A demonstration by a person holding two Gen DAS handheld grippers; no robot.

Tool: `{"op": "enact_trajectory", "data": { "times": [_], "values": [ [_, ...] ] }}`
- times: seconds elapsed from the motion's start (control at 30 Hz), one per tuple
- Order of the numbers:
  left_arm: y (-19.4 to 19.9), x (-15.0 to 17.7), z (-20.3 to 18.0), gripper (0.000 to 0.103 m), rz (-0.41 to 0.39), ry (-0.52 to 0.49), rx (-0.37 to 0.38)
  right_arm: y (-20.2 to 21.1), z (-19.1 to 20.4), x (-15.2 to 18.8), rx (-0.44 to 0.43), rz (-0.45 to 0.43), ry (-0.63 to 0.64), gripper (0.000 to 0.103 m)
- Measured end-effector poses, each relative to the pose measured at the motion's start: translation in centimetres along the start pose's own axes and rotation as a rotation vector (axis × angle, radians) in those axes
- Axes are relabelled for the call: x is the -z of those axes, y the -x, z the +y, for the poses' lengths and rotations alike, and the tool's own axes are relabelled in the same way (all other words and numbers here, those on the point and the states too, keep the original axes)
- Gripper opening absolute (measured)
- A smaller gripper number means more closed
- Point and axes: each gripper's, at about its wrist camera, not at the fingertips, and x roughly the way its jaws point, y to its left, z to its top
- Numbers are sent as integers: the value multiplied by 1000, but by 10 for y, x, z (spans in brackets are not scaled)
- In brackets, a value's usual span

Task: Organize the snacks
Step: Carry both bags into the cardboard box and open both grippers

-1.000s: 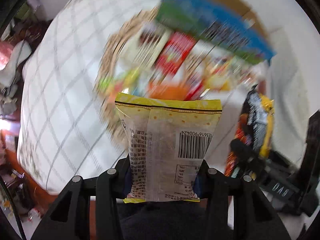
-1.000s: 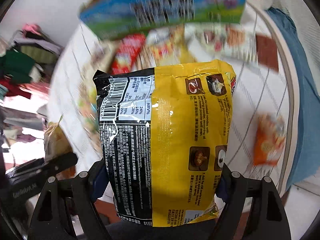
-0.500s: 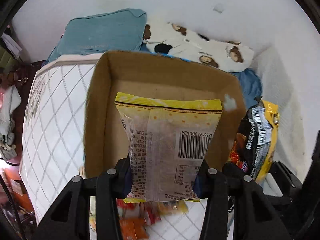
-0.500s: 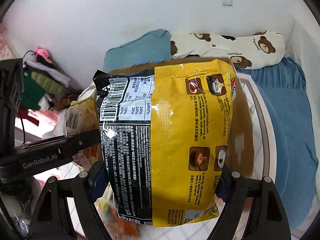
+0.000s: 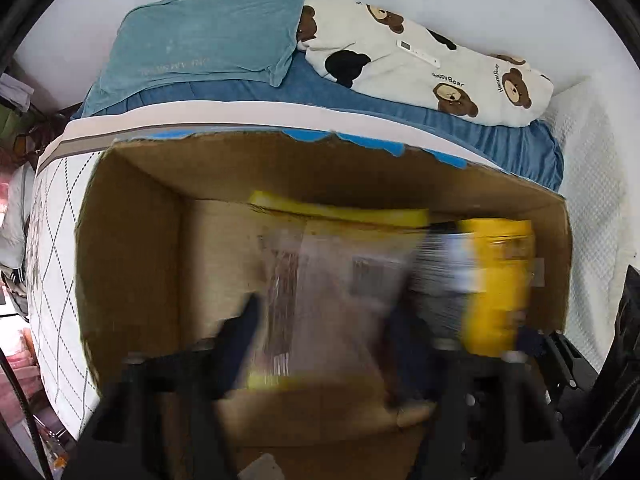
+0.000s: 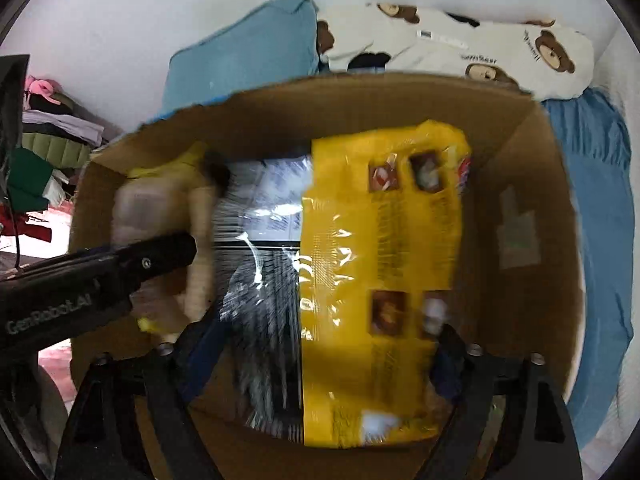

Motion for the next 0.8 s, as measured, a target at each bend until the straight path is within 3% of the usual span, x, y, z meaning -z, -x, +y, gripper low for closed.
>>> {"op": "enact_trajectory", "data": {
  "times": [0.03, 0.37, 0.8],
  "values": [
    [-2, -2, 2, 91, -4, 0, -4, -3, -1, -1, 5, 1, 1, 99],
    [1, 14, 6, 92, -36, 0, -34, 6, -8, 8, 50, -24, 14, 99],
    [59, 73, 9, 92, -235, -16, -83, 59, -10, 77, 113, -162, 25, 99]
  ]
}}
